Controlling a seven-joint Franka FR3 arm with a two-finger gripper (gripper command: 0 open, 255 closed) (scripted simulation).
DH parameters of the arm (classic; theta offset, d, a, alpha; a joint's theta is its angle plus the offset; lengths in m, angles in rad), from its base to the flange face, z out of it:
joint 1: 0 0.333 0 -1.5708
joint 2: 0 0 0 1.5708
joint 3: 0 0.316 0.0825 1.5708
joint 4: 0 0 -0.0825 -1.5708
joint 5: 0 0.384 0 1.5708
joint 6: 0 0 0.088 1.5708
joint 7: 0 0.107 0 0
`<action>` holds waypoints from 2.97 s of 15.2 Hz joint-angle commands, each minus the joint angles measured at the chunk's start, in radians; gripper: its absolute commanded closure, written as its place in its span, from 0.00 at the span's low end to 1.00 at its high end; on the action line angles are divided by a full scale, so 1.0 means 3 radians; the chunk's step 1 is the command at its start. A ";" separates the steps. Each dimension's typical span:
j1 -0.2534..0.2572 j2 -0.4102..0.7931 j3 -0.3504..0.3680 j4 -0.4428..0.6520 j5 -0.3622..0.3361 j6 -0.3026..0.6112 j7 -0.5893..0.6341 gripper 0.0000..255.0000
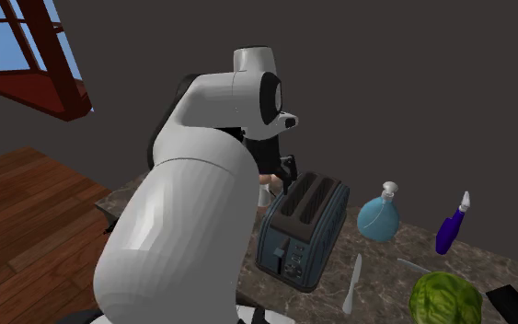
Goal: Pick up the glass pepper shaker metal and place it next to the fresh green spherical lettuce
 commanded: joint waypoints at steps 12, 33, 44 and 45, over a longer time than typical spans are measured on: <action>0.0012 0.1112 0.0190 0.0170 -0.0028 0.1028 0.0290 0.00; 0.0065 0.3239 0.0354 0.1475 -0.0457 0.1938 0.0788 0.00; 0.0050 0.3312 0.0337 0.1367 -0.0487 0.2119 0.0807 0.00; 0.0050 0.3312 0.0337 0.1368 -0.0487 0.2118 0.0807 0.00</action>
